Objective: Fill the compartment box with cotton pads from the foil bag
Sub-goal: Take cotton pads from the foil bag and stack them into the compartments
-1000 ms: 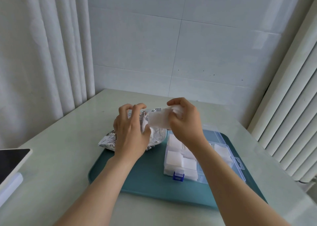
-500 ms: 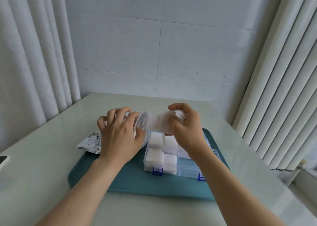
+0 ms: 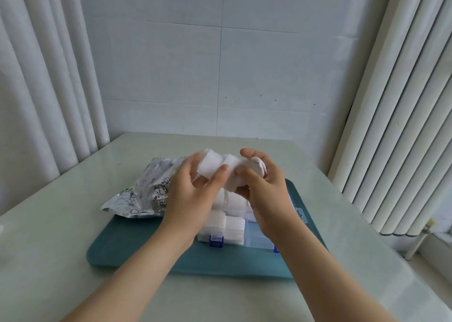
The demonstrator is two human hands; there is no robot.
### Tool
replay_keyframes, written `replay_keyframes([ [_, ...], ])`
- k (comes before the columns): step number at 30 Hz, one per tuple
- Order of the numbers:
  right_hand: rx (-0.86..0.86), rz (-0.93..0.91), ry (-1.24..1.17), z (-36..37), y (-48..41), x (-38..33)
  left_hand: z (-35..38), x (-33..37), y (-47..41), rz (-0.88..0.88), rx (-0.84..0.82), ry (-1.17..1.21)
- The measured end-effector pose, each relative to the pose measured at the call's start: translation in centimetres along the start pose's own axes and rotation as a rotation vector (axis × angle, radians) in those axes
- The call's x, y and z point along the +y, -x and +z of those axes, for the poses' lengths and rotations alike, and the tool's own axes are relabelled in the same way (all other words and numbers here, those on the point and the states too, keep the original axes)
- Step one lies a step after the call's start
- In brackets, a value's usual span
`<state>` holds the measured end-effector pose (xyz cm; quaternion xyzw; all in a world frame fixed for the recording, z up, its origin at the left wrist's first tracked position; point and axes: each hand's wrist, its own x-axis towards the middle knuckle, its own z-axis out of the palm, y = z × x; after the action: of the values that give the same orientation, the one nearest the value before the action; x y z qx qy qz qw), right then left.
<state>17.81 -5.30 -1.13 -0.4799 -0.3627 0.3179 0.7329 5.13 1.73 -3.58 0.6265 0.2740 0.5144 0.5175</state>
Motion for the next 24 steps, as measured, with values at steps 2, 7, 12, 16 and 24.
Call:
replay_keyframes([
  [2,-0.040,0.000,0.011,-0.1,0.2,0.2,0.2,0.2,0.2,-0.086,-0.055,0.120],
  [7,-0.113,-0.001,0.107,0.1,0.9,0.4,0.4,0.5,0.8,-0.203,-0.132,0.281],
  [12,-0.118,0.027,0.193,0.1,1.2,0.0,-0.2,-0.1,0.5,-0.222,-0.096,0.297],
  [16,-0.138,-0.002,0.255,-0.6,0.9,0.0,-1.0,0.0,0.4,-0.195,-0.069,0.297],
  [24,0.025,-0.062,0.206,-2.4,-0.9,0.4,-1.8,-0.6,-0.3,-0.095,0.055,0.033],
])
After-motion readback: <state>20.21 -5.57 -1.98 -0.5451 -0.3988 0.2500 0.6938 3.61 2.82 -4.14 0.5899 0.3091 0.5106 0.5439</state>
